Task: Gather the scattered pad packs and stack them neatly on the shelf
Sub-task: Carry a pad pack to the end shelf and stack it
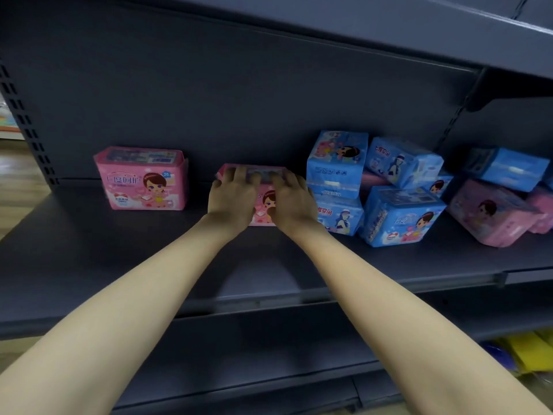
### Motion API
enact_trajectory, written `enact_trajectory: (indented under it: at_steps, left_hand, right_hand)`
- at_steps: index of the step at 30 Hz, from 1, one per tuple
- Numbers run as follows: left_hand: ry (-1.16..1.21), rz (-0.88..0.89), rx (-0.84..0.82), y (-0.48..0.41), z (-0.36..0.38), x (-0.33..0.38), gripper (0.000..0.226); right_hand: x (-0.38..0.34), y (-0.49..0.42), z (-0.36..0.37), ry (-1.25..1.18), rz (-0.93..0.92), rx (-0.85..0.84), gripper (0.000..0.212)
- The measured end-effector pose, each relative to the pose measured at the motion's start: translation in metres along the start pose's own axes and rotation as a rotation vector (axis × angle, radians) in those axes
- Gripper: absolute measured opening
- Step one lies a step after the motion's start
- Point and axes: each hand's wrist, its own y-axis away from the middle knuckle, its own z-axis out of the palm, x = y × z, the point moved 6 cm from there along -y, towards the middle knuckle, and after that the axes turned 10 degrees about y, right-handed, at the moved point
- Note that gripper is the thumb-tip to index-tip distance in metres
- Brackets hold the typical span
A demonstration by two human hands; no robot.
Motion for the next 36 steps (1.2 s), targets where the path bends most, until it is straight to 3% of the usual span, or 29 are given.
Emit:
enact_trajectory:
  at_steps: [11,22,36]
  left_hand:
    - [-0.025,-0.047,0.015,-0.014,0.010,-0.004,0.062]
    - [0.105,-0.059,-0.013,-0.020,0.019,-0.019,0.071]
    - [0.194,-0.042,0.060,-0.017,0.017,-0.015,0.062]
  right_hand:
    - [-0.009,-0.014,0.009,0.070,-0.061,-0.019,0.062]
    - [-0.008,-0.022,0.018,0.018,-0.078,-0.040,0.058]
    - [-0.011,-0.025,0.015,0.035,-0.106,-0.005,0.050]
